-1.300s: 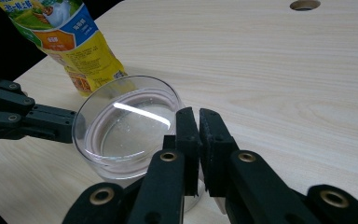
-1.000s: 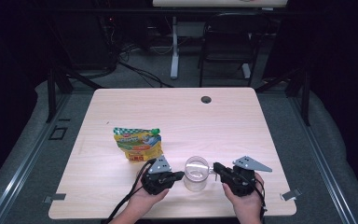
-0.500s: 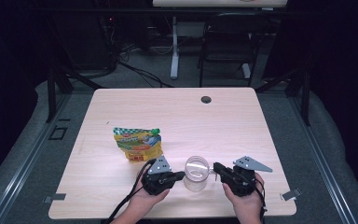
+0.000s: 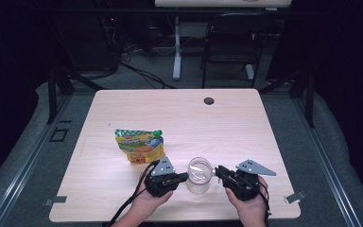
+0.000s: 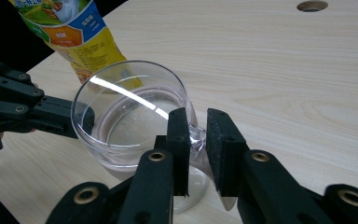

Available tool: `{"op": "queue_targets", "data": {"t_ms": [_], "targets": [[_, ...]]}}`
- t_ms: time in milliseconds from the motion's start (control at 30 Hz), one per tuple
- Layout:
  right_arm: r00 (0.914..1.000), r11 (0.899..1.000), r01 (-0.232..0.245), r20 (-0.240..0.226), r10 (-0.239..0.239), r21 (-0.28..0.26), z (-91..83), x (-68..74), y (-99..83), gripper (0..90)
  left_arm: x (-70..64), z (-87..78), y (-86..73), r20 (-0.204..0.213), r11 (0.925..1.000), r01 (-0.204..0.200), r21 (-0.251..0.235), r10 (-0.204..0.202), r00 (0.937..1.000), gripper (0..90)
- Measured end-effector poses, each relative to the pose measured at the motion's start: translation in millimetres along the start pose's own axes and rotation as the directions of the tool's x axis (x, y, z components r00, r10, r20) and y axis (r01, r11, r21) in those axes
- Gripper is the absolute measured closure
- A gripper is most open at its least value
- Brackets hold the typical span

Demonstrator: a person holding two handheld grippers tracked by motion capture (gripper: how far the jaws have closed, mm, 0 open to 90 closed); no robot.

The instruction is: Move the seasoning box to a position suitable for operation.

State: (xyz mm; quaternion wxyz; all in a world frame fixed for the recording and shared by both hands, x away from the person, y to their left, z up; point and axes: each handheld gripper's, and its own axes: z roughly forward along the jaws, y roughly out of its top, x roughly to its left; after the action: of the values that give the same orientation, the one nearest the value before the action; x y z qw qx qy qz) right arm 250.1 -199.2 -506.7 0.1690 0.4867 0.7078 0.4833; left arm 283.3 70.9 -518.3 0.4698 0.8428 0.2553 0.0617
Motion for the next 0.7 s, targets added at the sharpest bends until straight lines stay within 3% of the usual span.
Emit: {"op": "queue_targets", "data": {"t_ms": [267, 300, 567, 700], "targets": [[0.9988, 0.999, 0.049, -0.009, -0.049, 0.006, -3.8, 3.9, -1.7, 69.9, -1.3, -1.4, 6.5, 0.001, 0.9999, -0.013, -0.007, 0.013, 0.9999, 90.0], [0.9972, 0.997, 0.074, -0.004, -0.074, 0.007, -5.2, 5.3, -2.1, 66.9, -1.9, -1.7, 8.0, -0.001, 0.9998, -0.017, -0.007, 0.017, 0.9999, 90.0], [0.9889, 0.989, 0.148, -0.009, -0.148, 0.012, -8.6, 12.8, -4.1, 62.2, -2.9, -1.7, 14.1, 0.000, 0.9995, -0.029, -0.012, 0.029, 0.9996, 90.0], [0.9866, 0.986, 0.163, -0.015, -0.162, 0.021, -9.6, 16.2, -5.1, 60.3, -2.7, -2.1, 16.7, 0.000, 0.9994, -0.032, -0.012, 0.032, 0.9995, 90.0]]}}
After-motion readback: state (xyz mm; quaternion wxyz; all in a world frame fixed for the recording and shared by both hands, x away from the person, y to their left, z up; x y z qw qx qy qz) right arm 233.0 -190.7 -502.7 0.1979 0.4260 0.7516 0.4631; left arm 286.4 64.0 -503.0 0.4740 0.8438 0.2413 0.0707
